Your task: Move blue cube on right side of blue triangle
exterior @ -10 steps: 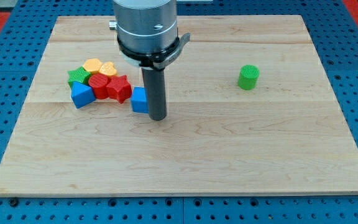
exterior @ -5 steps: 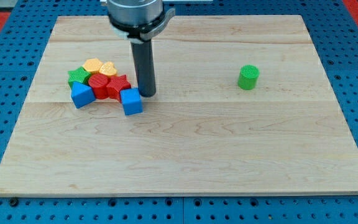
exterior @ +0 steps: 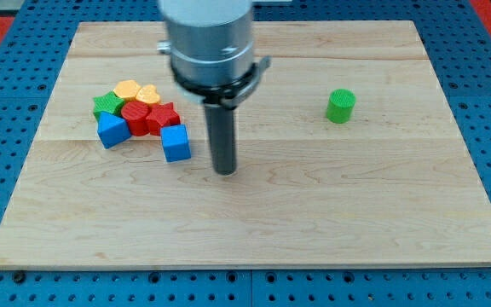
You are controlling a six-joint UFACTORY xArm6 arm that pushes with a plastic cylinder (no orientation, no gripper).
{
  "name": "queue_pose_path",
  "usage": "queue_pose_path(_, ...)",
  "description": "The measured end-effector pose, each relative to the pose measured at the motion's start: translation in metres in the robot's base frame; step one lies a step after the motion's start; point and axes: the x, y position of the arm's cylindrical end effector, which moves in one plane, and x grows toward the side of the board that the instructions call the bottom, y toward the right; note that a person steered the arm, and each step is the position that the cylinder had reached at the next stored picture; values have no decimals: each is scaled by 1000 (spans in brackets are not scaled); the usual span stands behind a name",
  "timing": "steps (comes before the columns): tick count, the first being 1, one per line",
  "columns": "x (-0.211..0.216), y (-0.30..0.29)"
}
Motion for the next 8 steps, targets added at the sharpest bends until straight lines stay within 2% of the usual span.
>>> queue_pose_path(1,-22,-17)
queue_pose_path(2,-28,-77)
queue_pose_path(3,-19,-120)
queue_pose_path(4,19,-123)
queue_pose_path(5,19,-162)
queue_pose_path(7,-14,-163)
queue_pose_path(8,-14,-163)
